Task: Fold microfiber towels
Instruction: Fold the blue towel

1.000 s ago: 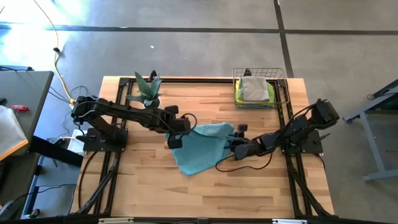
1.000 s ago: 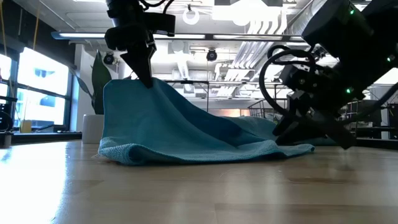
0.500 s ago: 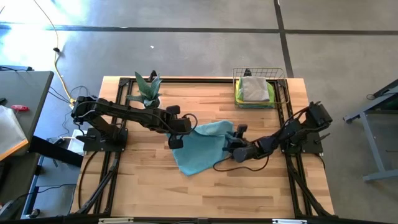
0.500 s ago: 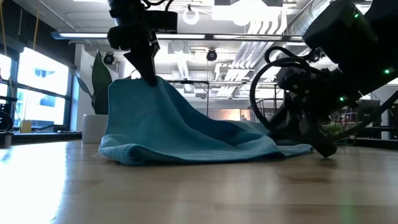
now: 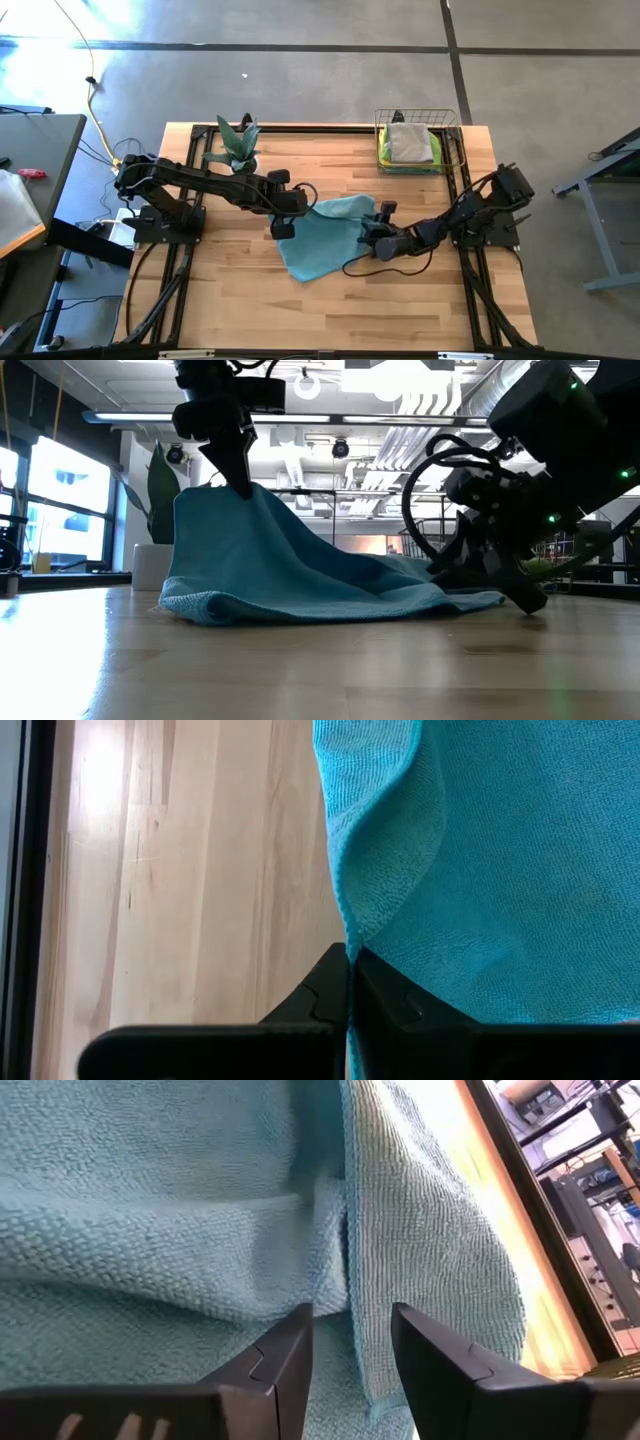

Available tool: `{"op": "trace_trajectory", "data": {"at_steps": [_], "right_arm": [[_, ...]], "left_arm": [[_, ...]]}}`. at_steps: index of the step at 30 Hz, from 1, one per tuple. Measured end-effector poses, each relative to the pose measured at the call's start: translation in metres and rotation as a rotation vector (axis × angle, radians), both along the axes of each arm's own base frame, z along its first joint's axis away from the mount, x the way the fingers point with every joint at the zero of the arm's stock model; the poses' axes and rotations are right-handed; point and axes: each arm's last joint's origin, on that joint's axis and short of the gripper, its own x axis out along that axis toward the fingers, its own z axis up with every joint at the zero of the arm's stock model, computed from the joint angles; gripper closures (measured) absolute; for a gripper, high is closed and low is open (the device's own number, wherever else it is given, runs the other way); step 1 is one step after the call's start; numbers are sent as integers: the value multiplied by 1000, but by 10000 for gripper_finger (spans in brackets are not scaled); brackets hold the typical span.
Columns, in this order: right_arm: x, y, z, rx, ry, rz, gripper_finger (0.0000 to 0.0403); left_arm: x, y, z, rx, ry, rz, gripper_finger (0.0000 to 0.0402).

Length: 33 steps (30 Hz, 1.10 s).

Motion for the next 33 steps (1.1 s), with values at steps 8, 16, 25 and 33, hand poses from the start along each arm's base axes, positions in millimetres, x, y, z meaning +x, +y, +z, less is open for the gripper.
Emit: {"op": "trace_trajectory", "data": {"at_steps": [8,16,25,33], "right_arm": [[0,-11,-2,-6,50,-31,274],[0,-16,-3,0,85,-18,274],[1,-19,-4,27,100,-10,274],[2,-31,-4,-77,141,-43,274]], "left_arm": [[0,0,0,0,0,0,401],[0,0,0,2,3,-7,401],[0,0,0,7,8,-24,401],[0,0,0,7,8,-24,401]]}}
